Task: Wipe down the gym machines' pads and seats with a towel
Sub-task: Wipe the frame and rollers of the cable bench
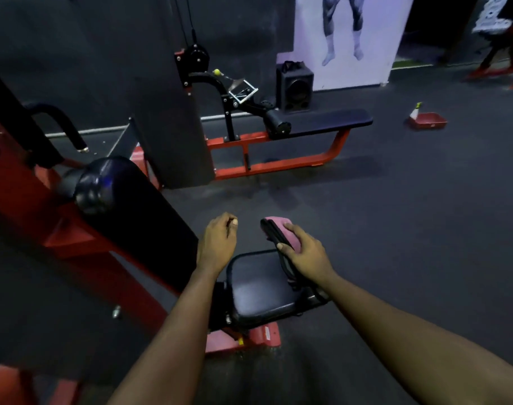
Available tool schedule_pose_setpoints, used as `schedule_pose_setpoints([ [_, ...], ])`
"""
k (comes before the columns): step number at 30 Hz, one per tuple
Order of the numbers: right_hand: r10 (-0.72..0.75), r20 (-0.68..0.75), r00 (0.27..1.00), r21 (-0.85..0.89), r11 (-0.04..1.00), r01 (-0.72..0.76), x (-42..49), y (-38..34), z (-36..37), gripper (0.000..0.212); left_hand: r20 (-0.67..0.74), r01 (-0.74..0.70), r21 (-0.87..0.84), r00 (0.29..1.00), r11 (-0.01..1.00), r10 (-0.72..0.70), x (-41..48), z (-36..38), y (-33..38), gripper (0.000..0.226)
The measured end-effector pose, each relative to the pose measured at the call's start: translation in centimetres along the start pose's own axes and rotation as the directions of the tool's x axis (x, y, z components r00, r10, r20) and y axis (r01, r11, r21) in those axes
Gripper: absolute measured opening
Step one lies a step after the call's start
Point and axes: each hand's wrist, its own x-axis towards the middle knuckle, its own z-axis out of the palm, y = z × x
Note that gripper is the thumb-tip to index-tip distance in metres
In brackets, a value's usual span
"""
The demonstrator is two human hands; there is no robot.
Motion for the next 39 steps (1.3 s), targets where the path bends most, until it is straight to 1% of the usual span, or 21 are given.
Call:
schedule_pose_setpoints([
  [2,-0.047,0.048,0.998,0.014,0.999,0.047,1.7,1.8,-0.8,0.062,-0.022,0.038,0.022,0.999,0.999,-0.037,-0.2,1.5,0.4,0.012],
  [4,-0.099,0.134,0.986,0.019,0.995,0.097,4.2,4.1,-2.1,0.061,-0.086,0.133,0.037,0.988,0.990,-0.130,-0.7,3.8,1.4,0.013],
  [7,-0.176,0.215,0.961,0.057,0.984,0.168,6.6,6.3,-3.4,0.059,-0.155,0.252,0.035,0.957,0.967,-0.244,-2.3,6.3,2.7,0.014],
  [9,-0.205,0.274,0.940,0.094,0.978,0.186,8.2,7.8,-4.8,0.060,-0.194,0.353,0.047,0.921,0.934,-0.338,-3.6,8.1,4.2,0.014],
  [12,-0.250,0.389,0.887,0.134,0.968,0.214,9.7,9.4,-6.5,0.060,-0.275,0.503,0.029,0.835,0.864,-0.477,-6.0,10.0,6.9,0.015],
  [14,-0.297,0.465,0.834,0.147,0.955,0.258,11.2,10.0,-7.6,0.059,-0.329,0.581,0.016,0.772,0.814,-0.545,-7.0,11.4,8.9,0.016],
  [17,-0.324,0.533,0.782,0.175,0.946,0.273,12.9,10.8,-7.7,0.058,-0.398,0.658,-0.002,0.691,0.753,-0.604,-8.1,13.3,10.1,0.016],
  [18,-0.347,0.571,0.744,0.182,0.937,0.298,13.8,11.0,-7.4,0.059,-0.426,0.687,-0.026,0.650,0.726,-0.629,-8.3,14.3,10.3,0.016],
  [20,-0.377,0.625,0.684,0.187,0.922,0.338,15.1,11.4,-6.7,0.059,-0.460,0.719,-0.069,0.592,0.691,-0.662,-8.6,15.9,10.4,0.016],
  [22,-0.389,0.684,0.617,0.190,0.912,0.364,16.9,11.8,-5.5,0.060,-0.492,0.763,-0.146,0.497,0.630,-0.715,-8.6,17.9,9.8,0.015],
  [23,-0.385,0.693,0.610,0.190,0.913,0.360,17.2,12.1,-5.4,0.060,-0.490,0.777,-0.163,0.471,0.608,-0.733,-8.9,18.5,9.8,0.014],
  [24,-0.383,0.716,0.584,0.186,0.911,0.369,18.0,12.3,-4.9,0.061,-0.498,0.796,-0.186,0.428,0.575,-0.754,-8.8,19.4,9.6,0.014],
  [27,-0.378,0.793,0.477,0.181,0.895,0.408,19.7,13.1,-4.4,0.063,-0.501,0.840,-0.252,0.312,0.481,-0.807,-8.7,21.4,9.8,0.014],
  [29,-0.388,0.833,0.394,0.191,0.871,0.453,20.9,12.9,-4.2,0.064,-0.519,0.859,-0.275,0.244,0.431,-0.819,-8.4,22.6,10.4,0.015],
  [30,-0.388,0.850,0.356,0.194,0.859,0.474,21.6,12.9,-3.8,0.064,-0.530,0.869,-0.294,0.198,0.398,-0.824,-8.3,23.3,10.8,0.015],
  [32,-0.383,0.873,0.304,0.196,0.843,0.500,22.4,13.0,-3.4,0.064,-0.533,0.878,-0.326,0.135,0.350,-0.835,-8.4,24.7,11.5,0.015],
  [34,-0.369,0.904,0.215,0.204,0.817,0.540,23.2,13.0,-2.6,0.065,-0.544,0.885,-0.369,0.043,0.285,-0.838,-8.3,26.4,12.4,0.015],
  [35,-0.364,0.920,0.146,0.221,0.788,0.574,23.8,13.1,-1.9,0.067,-0.555,0.881,-0.406,-0.028,0.242,-0.831,-8.0,27.5,12.9,0.016],
  [37,-0.376,0.925,0.058,0.257,0.730,0.633,24.7,13.5,-0.2,0.073,-0.574,0.873,-0.452,-0.128,0.182,-0.809,-7.7,29.5,13.8,0.016],
  [38,-0.368,0.930,-0.018,0.291,0.705,0.646,25.3,14.0,0.6,0.075,-0.567,0.863,-0.490,-0.207,0.124,-0.797,-7.4,31.1,14.3,0.015],
  [39,-0.379,0.918,-0.116,0.353,0.648,0.675,26.1,14.3,1.5,0.074,-0.558,0.838,-0.542,-0.303,0.063,-0.772,-6.7,33.0,14.9,0.015],
])
